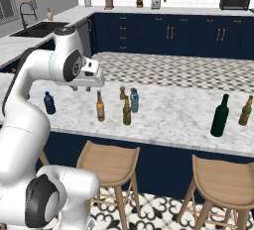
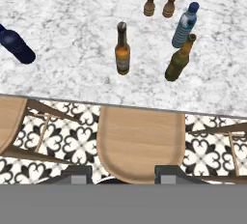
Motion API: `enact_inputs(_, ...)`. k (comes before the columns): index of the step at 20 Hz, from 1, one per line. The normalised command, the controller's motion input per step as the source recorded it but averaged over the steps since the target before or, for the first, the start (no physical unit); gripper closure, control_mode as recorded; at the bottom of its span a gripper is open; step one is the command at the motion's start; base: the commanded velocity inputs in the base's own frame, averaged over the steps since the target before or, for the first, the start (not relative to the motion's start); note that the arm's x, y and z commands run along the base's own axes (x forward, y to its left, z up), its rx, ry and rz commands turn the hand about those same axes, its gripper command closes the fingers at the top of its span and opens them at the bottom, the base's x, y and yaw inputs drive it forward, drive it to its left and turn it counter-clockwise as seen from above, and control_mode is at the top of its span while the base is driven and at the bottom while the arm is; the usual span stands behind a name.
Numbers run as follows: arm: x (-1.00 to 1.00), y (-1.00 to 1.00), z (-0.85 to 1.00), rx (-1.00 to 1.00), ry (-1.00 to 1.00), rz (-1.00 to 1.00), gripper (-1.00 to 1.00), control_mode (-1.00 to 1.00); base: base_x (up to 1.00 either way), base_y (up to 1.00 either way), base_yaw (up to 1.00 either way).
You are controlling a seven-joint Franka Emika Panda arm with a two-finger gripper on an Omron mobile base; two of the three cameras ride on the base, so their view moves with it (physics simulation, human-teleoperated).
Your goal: Move the plastic bottles in the middle to the plastics group, and the glass bottles in the middle to the glass group.
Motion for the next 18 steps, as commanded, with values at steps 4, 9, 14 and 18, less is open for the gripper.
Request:
enact_inputs(4,0.14,0.02,-0.17,0.0,-0.01,0.0,-1.0,-1.0,0.0,0.0,0.0)
enact_inputs(9,0.75,0.22,-0.32,0.0,-0.03,-0.01,-1.0,-1.0,0.0,0.0,0.0)
enact_inputs(14,0.85,0.17,-0.35,0.0,0.0,0.0,-1.0,-1.0,0.0,0.0,0.0)
enact_inputs(18,0.55,0.04,-0.46,0.0,0.0,0.0,-1.0,-1.0,0.0,0.0,0.0)
